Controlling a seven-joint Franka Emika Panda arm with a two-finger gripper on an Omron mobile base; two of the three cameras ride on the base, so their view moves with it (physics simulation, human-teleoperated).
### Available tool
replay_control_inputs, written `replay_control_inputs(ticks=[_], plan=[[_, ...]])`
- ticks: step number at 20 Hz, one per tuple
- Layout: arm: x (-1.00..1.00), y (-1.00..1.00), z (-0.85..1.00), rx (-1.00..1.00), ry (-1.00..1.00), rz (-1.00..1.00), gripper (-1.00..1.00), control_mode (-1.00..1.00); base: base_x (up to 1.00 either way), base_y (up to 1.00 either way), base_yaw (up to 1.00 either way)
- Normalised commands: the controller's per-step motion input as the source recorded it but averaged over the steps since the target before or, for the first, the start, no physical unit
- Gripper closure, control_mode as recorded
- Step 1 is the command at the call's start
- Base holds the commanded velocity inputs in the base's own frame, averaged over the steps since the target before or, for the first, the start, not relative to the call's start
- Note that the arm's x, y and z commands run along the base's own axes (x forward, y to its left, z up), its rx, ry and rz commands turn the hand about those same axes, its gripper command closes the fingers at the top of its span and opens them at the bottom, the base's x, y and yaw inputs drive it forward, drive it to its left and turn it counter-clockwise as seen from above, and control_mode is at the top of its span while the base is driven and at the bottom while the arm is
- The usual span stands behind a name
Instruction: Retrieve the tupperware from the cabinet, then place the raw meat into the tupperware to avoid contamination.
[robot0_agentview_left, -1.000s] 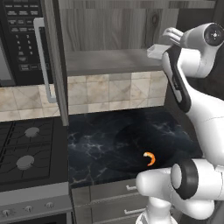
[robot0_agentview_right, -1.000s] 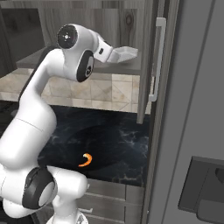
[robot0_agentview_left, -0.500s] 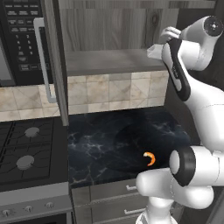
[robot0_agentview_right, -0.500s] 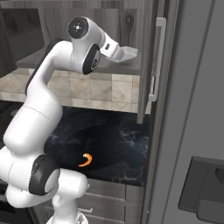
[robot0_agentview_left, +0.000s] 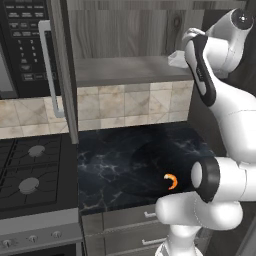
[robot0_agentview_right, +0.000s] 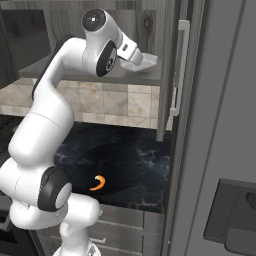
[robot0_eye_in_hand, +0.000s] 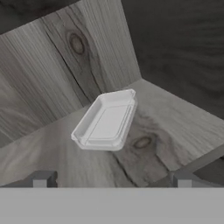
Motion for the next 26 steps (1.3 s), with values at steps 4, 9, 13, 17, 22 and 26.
replay_control_inputs(ticks=[4, 9, 13, 17, 22, 26], plan=[[0.02, -0.01, -0.13, -0.01, 0.01, 0.0, -1.0, -1.0, 0.0, 0.0, 0.0], [0.01, 0.0, -0.15, -0.02, 0.02, 0.0, -1.0, -1.0, 0.0, 0.0, 0.0], [0.0, 0.0, -0.13, -0.01, 0.02, 0.0, -1.0, -1.0, 0.0, 0.0, 0.0], [0.17, 0.0, -0.13, -0.01, 0.04, 0.0, -1.0, -1.0, 0.0, 0.0, 0.0], [0.29, -0.02, -0.04, 0.0, 0.04, 0.0, -1.0, -1.0, 0.0, 0.0, 0.0], [0.4, -0.06, 0.0, 0.0, 0.04, 0.0, -1.0, -1.0, 0.0, 0.0, 0.0]])
